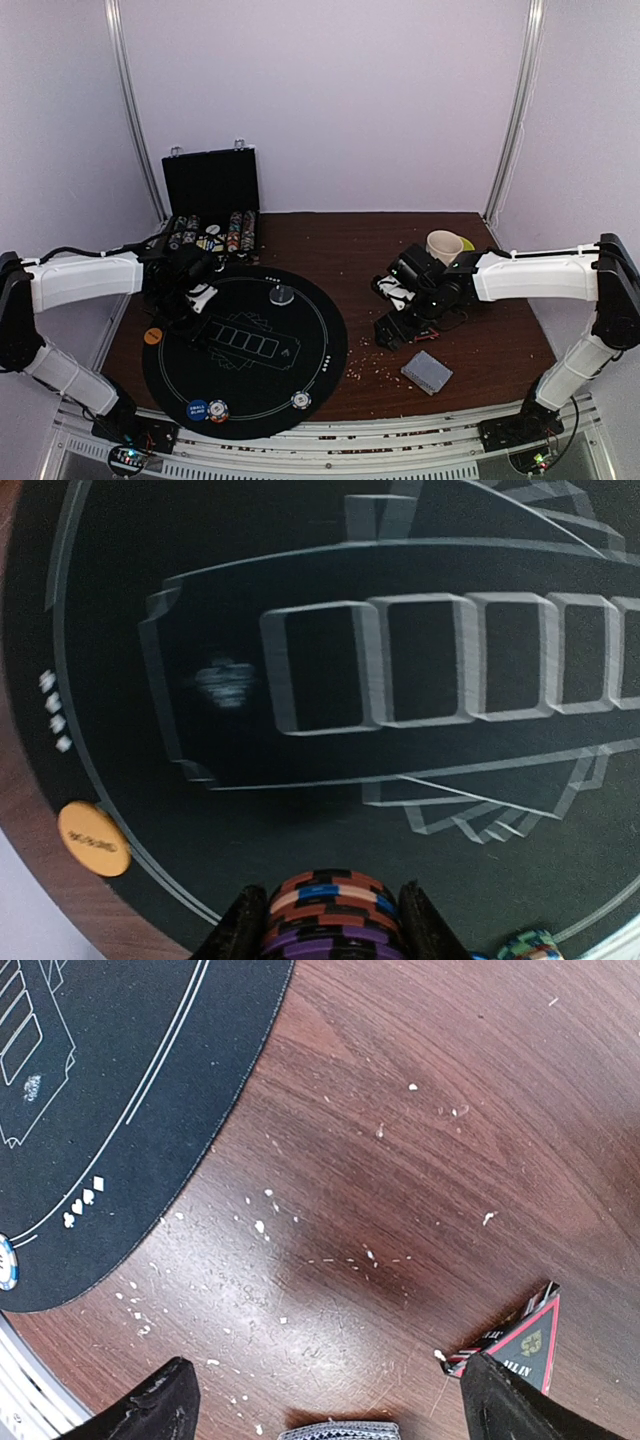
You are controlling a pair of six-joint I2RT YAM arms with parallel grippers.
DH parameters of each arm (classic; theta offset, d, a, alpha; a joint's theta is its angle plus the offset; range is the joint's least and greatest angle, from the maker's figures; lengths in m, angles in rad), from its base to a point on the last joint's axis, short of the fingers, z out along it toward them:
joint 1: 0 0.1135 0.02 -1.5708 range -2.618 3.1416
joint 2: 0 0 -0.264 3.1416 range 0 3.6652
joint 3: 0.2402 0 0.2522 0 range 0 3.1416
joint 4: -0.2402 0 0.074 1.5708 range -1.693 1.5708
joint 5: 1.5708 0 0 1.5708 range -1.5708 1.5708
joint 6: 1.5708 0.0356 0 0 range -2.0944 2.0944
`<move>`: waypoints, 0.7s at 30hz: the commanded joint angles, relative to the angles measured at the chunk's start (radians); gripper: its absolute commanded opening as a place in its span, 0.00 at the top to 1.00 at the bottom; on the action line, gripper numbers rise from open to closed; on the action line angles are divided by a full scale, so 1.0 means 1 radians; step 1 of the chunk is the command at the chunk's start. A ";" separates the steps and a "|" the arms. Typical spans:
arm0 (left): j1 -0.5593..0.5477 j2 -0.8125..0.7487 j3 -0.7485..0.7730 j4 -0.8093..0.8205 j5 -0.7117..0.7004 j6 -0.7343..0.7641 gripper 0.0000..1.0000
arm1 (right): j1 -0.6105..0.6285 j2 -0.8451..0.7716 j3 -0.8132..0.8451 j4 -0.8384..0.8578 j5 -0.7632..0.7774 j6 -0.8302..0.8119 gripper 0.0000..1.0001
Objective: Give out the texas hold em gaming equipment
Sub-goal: Place the poker chips pile at the big blind area.
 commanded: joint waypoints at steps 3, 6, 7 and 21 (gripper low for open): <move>0.251 0.074 0.049 0.018 0.024 0.063 1.00 | -0.004 0.005 0.017 0.010 -0.028 -0.027 0.06; 0.356 0.111 0.104 0.030 0.054 0.083 1.00 | -0.004 0.005 0.018 0.010 -0.042 -0.035 0.06; 0.379 0.125 0.123 0.037 0.044 0.084 1.00 | -0.005 0.005 0.018 0.008 -0.044 -0.038 0.06; 0.568 0.385 0.295 0.137 -0.096 0.137 1.00 | -0.014 0.013 0.041 -0.032 -0.043 -0.088 0.06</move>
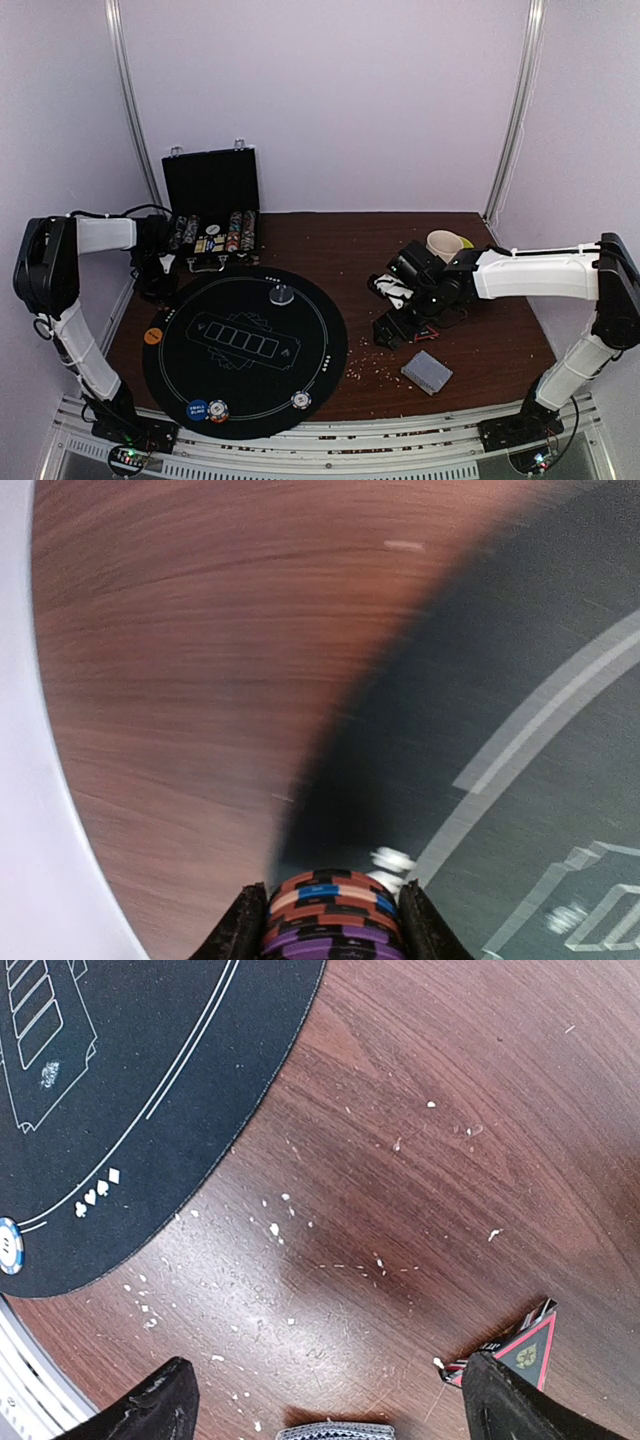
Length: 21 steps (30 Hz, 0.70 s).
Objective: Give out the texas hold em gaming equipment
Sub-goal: Place the poker chips pile at the big blind area.
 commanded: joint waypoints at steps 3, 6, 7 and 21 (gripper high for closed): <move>0.063 0.053 0.013 0.078 -0.035 0.018 1.00 | -0.014 0.023 0.033 -0.042 -0.006 -0.032 0.06; 0.065 0.059 -0.015 0.102 -0.013 0.017 1.00 | -0.017 0.025 0.038 -0.052 0.000 -0.038 0.06; 0.065 0.059 -0.024 0.106 -0.003 0.017 1.00 | -0.018 0.024 0.038 -0.054 0.002 -0.039 0.06; 0.078 0.036 -0.097 0.128 0.056 0.011 0.65 | -0.022 0.017 0.053 -0.072 0.005 -0.043 0.05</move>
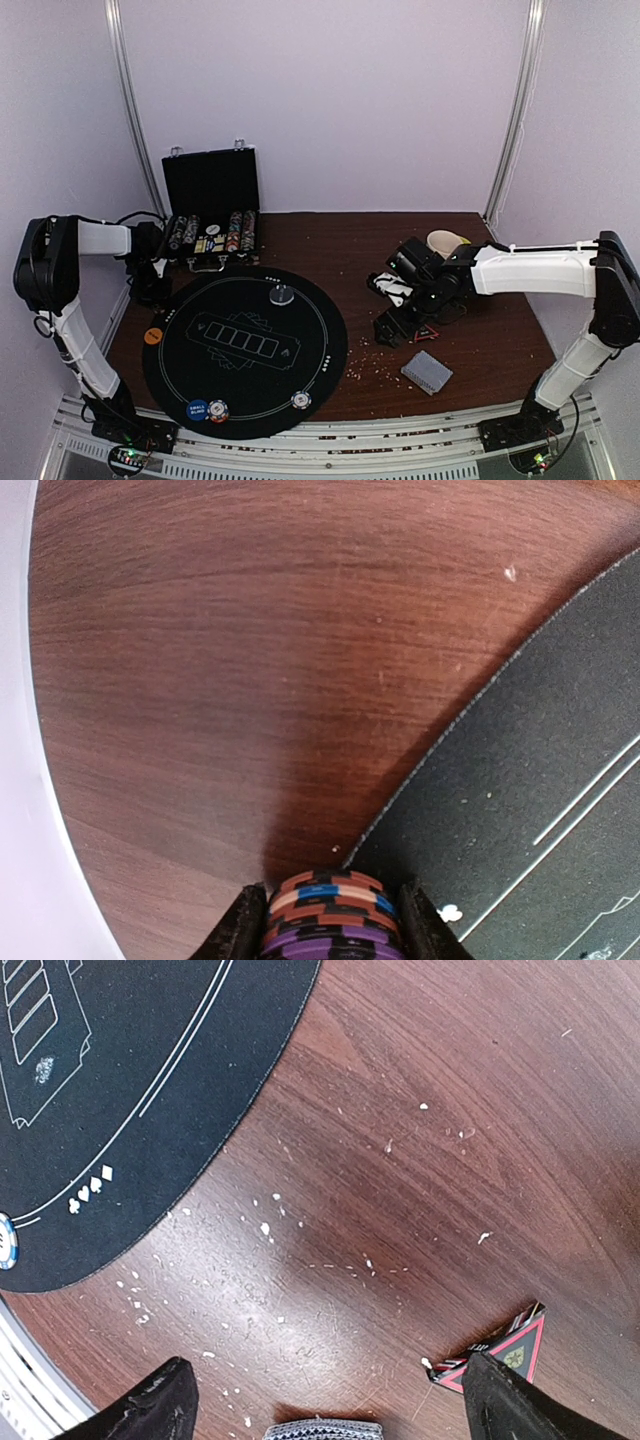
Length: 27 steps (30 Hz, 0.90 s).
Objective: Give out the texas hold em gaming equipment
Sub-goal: Place the poker chips pile at the big blind area, then pick up the poker chip from the poker table mat.
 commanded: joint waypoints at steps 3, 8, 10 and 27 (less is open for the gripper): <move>0.005 -0.001 -0.032 0.007 0.027 0.002 0.51 | -0.007 -0.009 0.015 -0.039 0.005 -0.011 0.05; 0.006 0.019 -0.021 0.007 0.030 0.005 0.49 | -0.008 -0.015 0.013 -0.041 0.007 -0.012 0.05; 0.004 0.017 -0.021 0.007 0.027 0.005 0.47 | -0.007 -0.019 0.013 -0.044 0.007 -0.012 0.05; -0.153 -0.384 0.082 0.006 0.034 0.091 0.02 | -0.009 -0.014 0.022 -0.054 0.016 -0.001 0.04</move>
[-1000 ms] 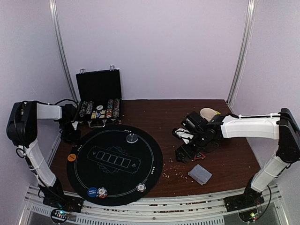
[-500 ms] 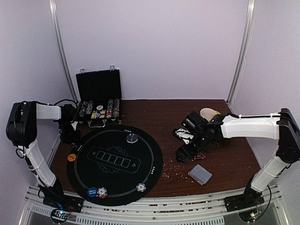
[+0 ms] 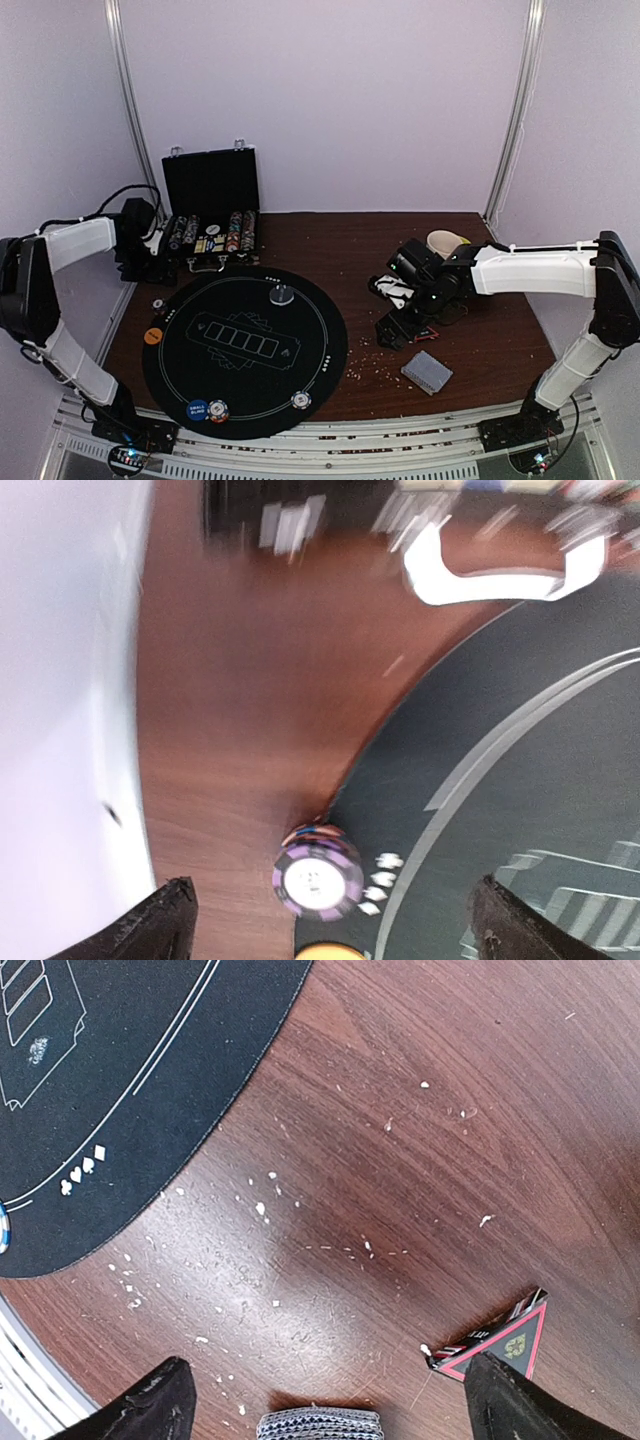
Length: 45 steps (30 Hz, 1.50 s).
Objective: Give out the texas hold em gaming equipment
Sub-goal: Pick up the poker chip from the poker table mat.
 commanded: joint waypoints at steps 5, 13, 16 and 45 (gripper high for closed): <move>-0.536 -0.286 0.100 -0.025 0.098 0.119 0.05 | -0.027 -0.019 0.027 -0.010 0.049 0.052 0.04; -1.102 -0.123 0.051 -0.048 0.204 0.162 0.06 | -0.060 -0.070 0.016 -0.001 0.050 0.101 0.04; -1.176 -0.031 0.050 -0.041 0.229 0.185 0.04 | -0.060 -0.085 0.002 -0.003 0.051 0.109 0.03; -1.123 0.284 0.076 0.022 0.268 0.424 0.39 | -0.059 -0.113 -0.039 0.019 0.010 0.120 0.00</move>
